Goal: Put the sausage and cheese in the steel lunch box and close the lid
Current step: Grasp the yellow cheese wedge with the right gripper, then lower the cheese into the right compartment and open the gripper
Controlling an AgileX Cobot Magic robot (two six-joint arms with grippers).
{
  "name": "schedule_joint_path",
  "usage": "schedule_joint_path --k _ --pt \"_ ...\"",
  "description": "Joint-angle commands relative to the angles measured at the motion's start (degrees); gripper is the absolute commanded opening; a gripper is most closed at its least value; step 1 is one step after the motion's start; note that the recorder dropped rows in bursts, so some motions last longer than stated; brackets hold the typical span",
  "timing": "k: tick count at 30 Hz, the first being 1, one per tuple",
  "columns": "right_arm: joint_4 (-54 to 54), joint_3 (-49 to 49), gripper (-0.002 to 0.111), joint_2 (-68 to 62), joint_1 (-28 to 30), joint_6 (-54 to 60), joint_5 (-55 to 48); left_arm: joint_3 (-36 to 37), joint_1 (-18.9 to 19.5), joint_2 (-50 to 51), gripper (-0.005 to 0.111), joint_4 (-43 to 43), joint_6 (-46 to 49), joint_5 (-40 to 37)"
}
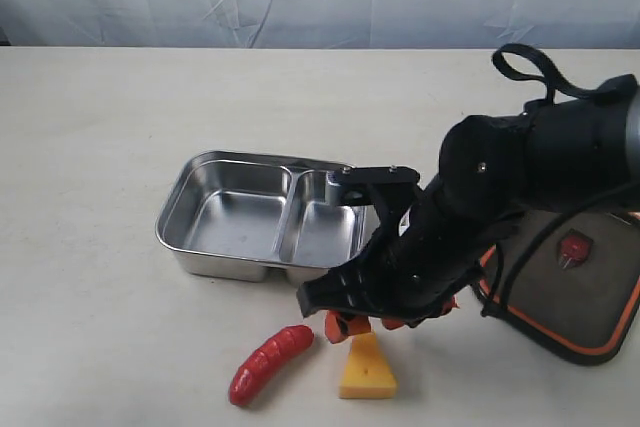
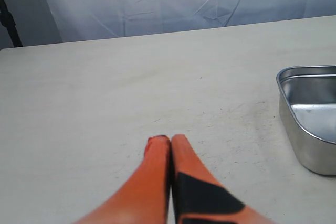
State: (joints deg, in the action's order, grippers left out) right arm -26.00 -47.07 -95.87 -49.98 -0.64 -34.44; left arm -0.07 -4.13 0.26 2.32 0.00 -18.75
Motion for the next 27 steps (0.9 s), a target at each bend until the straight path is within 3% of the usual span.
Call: schedule_joint_path --k 1,11,14,17,22,27 --pt "6.6 -4.0 0.057 -3.5 -1.2 -8.6 -3.1 0.1 -0.4 -0.3 0.000 0.2 0.0 0.8" --pt "7.4 -5.9 0.049 -8.3 -1.5 -12.4 -6.7 0.1 -0.4 -0.3 0.000 0.2 0.0 0.8" --pt "7.9 -5.9 0.033 -8.5 -1.5 -12.3 -7.6 0.1 -0.4 -0.3 0.000 0.1 0.0 0.6" --pt "7.9 -5.9 0.000 -8.5 -1.5 -9.1 -8.9 0.1 -0.4 -0.3 0.000 0.1 0.0 0.6" --pt "7.7 -5.9 0.000 -5.5 -1.5 -7.8 -11.9 0.1 -0.4 -0.3 0.000 0.1 0.0 0.6" --pt "9.5 -9.2 0.000 5.5 -1.5 -7.4 -10.7 0.1 -0.4 -0.3 0.000 0.1 0.0 0.6"
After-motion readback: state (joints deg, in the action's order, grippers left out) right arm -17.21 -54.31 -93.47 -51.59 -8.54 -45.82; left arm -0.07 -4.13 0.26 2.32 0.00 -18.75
